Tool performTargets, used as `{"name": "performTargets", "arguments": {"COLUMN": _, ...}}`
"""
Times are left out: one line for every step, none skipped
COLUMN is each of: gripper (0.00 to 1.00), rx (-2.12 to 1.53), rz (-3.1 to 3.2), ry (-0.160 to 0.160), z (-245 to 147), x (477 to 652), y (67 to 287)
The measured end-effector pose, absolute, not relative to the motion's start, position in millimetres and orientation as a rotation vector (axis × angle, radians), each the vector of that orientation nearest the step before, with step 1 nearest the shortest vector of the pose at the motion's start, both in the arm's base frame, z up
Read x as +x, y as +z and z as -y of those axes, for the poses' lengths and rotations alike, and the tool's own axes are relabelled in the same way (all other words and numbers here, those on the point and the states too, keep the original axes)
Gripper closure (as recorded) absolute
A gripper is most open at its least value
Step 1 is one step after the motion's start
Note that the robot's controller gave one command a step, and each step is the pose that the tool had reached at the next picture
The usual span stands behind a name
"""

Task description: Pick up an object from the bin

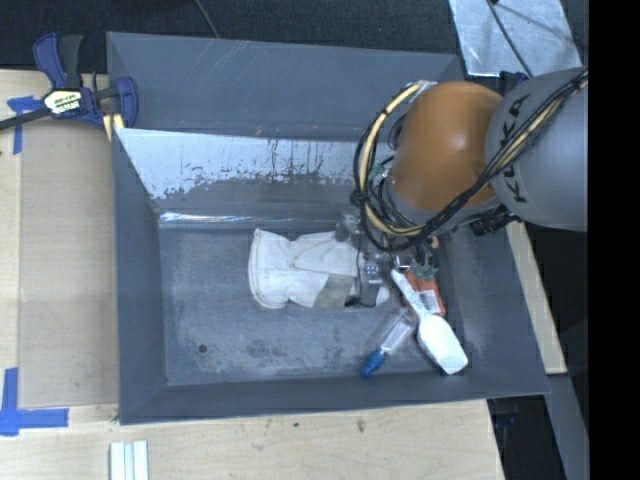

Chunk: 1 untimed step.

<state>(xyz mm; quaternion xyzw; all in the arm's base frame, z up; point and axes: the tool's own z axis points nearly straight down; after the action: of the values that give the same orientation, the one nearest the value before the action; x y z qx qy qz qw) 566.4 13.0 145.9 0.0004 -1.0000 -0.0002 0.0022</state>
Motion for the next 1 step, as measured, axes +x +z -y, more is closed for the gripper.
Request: {"name": "performTargets", "arguments": {"gripper": 0.00, "rx": 0.001, "rz": 3.145, "ry": -0.001, "z": -13.0, "x": 567.8, "y": 150.6}}
